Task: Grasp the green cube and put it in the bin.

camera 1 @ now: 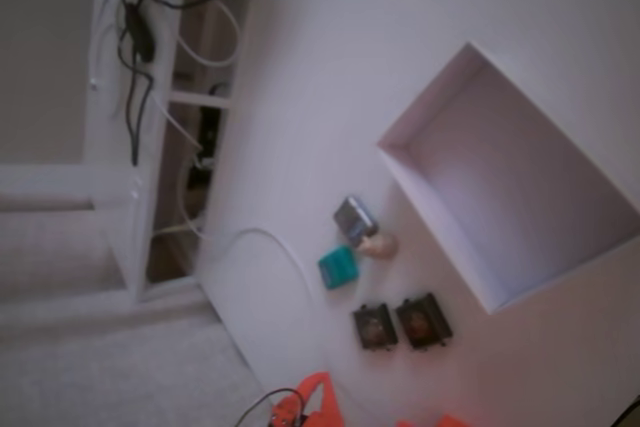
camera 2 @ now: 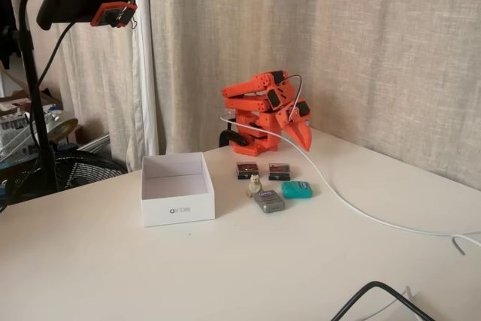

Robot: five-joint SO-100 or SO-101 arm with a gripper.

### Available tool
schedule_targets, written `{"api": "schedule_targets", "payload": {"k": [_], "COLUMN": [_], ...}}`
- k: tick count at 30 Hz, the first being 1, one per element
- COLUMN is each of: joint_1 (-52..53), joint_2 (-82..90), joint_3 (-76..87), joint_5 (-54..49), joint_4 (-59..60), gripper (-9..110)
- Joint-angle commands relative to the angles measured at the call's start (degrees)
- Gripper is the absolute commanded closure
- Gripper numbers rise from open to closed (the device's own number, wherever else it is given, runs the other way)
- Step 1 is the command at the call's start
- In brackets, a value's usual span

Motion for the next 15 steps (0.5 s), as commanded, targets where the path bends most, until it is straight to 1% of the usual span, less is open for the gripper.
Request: {"api": "schedule_targets", "payload": {"k": [1,10,12,13,14,15], "joint_1": [0.0,0.0,-1.41,-2.46,-3.25,-3.43], "joint_2": [0.44,0.44,0.44,0.53,0.53,0.53], "joint_3": [-0.18,-0.18,-0.18,-0.18,-0.18,-0.18], "joint_5": [0.0,0.09,-0.88,-1.14,-1.23,-1.14], "joint_4": [-0.53,-0.53,-0.53,-0.53,-0.62,-0.79], "gripper": [110,110,110,108,102,92]}}
